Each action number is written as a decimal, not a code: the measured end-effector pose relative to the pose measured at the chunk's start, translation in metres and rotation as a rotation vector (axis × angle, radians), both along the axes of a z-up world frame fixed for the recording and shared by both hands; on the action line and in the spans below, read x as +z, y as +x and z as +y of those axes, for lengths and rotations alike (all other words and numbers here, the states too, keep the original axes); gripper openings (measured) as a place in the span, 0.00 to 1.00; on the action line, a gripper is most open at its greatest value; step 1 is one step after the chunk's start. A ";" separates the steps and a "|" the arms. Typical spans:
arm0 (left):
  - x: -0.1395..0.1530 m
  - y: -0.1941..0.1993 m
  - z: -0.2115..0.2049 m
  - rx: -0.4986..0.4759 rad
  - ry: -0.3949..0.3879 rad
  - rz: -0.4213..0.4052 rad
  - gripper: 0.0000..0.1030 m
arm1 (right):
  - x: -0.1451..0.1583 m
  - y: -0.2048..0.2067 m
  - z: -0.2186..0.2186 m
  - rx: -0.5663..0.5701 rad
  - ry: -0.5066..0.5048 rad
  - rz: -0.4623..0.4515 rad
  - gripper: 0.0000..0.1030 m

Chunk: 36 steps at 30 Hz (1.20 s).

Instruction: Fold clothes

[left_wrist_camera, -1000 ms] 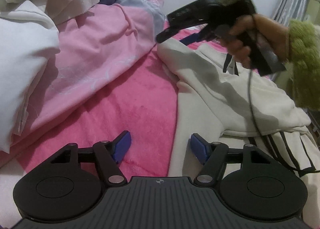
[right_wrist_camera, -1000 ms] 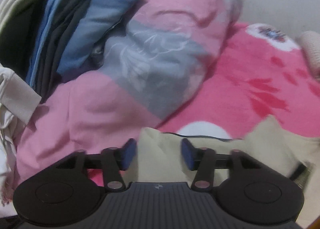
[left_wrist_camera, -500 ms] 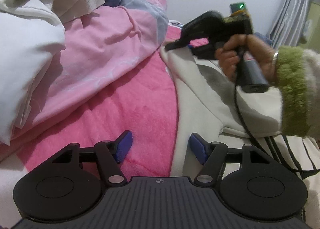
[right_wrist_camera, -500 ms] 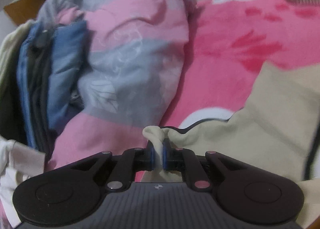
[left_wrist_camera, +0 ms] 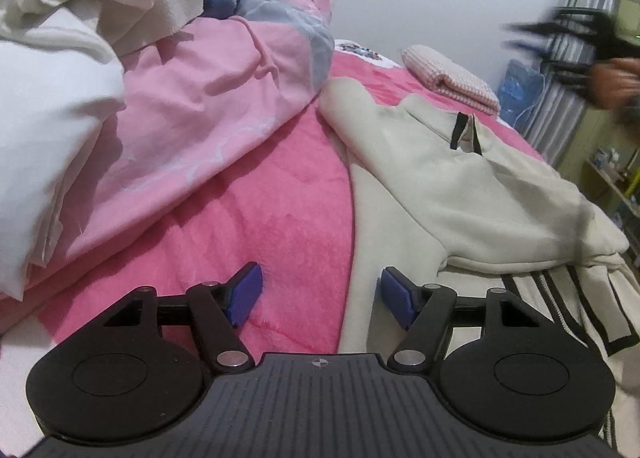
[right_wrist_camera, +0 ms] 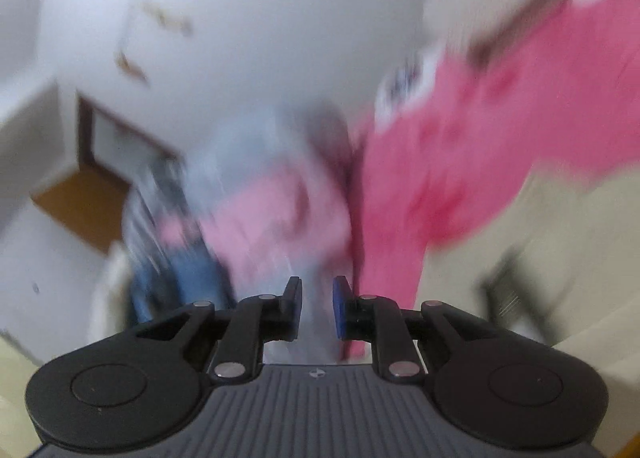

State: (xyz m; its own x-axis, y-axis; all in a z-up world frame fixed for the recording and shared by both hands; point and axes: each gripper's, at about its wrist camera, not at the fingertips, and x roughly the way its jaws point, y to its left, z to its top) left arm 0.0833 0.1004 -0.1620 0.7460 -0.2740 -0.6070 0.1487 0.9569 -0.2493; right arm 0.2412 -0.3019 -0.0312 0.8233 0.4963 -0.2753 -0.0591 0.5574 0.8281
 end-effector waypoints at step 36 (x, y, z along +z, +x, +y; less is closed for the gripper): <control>0.007 0.073 -0.117 -0.161 0.244 -0.112 0.67 | -0.104 -0.125 -0.127 -0.290 -0.592 0.367 0.00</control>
State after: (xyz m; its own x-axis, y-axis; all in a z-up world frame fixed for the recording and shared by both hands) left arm 0.1561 -0.0166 -0.1551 0.7707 -0.2499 -0.5862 0.3164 0.9485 0.0117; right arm 0.1166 -0.4290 -0.1355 0.7027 -0.0427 -0.7102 0.3797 0.8667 0.3236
